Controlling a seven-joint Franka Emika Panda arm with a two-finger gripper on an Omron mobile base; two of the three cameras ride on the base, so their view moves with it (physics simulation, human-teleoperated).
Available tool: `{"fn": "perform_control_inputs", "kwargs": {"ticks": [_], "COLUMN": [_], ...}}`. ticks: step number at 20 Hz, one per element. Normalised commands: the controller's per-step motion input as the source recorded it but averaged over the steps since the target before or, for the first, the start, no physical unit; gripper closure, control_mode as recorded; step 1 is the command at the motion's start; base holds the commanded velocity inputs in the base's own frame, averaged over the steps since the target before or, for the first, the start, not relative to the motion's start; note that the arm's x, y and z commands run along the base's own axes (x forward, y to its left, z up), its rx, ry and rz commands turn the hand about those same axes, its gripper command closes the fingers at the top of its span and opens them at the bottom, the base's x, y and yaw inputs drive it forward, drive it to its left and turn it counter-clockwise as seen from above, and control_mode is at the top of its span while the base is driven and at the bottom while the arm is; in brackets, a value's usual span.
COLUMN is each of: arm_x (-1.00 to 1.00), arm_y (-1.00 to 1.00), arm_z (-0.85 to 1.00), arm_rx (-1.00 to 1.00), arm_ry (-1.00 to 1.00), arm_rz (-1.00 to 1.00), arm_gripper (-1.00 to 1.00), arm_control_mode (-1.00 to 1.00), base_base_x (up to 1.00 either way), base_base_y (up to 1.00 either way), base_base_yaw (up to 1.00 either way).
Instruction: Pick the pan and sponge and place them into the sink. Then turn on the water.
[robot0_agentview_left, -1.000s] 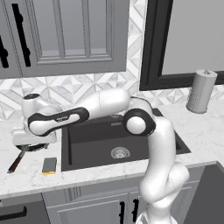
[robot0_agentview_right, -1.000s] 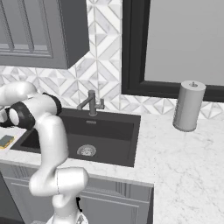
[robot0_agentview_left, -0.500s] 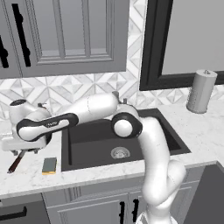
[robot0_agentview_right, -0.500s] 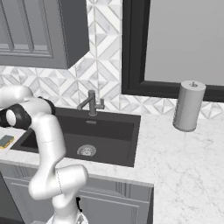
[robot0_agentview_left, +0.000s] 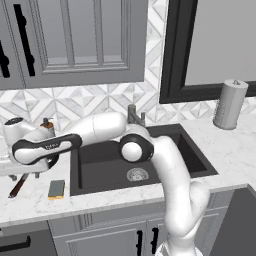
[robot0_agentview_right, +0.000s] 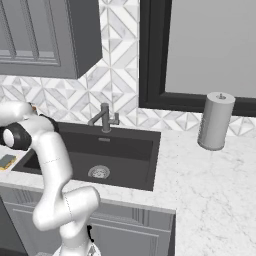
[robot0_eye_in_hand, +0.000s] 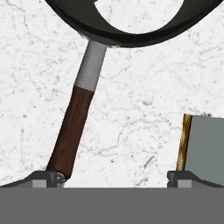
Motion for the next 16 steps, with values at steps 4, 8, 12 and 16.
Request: {"fn": "perform_control_inputs", "kwargs": {"ticks": [4, 8, 12, 16], "arm_x": [0.04, 0.03, 0.04, 0.05], "arm_y": [0.10, 0.06, 0.11, 0.16], "arm_z": [-0.30, -0.23, -0.16, -0.11], "arm_rx": [0.00, 0.00, 0.00, 0.00], "arm_ry": [0.00, 0.00, 0.00, 0.00], "arm_rz": [0.00, 0.00, 0.00, 0.00], "arm_gripper": [-1.00, -1.00, -1.00, -1.00], "arm_control_mode": [-1.00, -1.00, -1.00, -1.00], "base_base_x": [0.00, 0.00, 0.00, 0.00], "base_base_y": [0.00, 0.00, 0.00, 0.00], "base_base_yaw": [0.00, 0.00, 0.00, 0.00]}}
